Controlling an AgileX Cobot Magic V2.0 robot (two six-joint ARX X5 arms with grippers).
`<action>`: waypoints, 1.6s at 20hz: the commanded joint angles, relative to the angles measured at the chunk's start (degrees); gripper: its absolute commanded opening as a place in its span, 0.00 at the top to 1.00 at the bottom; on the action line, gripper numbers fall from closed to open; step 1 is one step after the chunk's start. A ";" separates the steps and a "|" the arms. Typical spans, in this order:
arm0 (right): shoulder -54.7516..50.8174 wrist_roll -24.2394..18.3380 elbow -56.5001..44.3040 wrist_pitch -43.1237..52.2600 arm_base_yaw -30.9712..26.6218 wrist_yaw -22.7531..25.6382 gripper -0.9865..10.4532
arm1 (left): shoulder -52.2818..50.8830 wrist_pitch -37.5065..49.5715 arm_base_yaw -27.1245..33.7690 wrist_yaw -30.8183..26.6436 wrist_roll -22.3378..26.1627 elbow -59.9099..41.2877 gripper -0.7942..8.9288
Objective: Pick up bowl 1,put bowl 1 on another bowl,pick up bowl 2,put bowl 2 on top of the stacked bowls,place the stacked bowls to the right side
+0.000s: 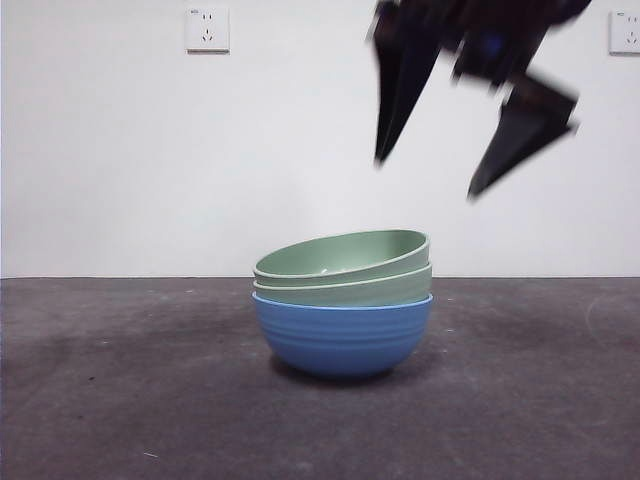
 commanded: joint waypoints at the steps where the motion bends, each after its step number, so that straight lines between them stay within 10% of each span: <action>1: 6.08 2.73 -0.15 1.90 -0.33 -0.48 0.50 | -2.29 -0.68 -0.11 -0.22 0.79 -0.13 0.55; 8: 15.69 5.22 -0.17 4.72 -0.77 -4.90 0.51 | -5.33 -1.57 -0.11 -0.20 1.14 -0.13 0.55; 21: 16.35 4.79 -0.22 4.11 -0.83 -4.90 0.92 | -5.33 -1.73 -0.11 -0.20 1.14 -0.13 0.55; 32: 10.58 3.63 -0.13 4.79 -4.26 -4.83 0.92 | -5.33 -1.73 -0.11 -0.17 1.86 -0.13 0.55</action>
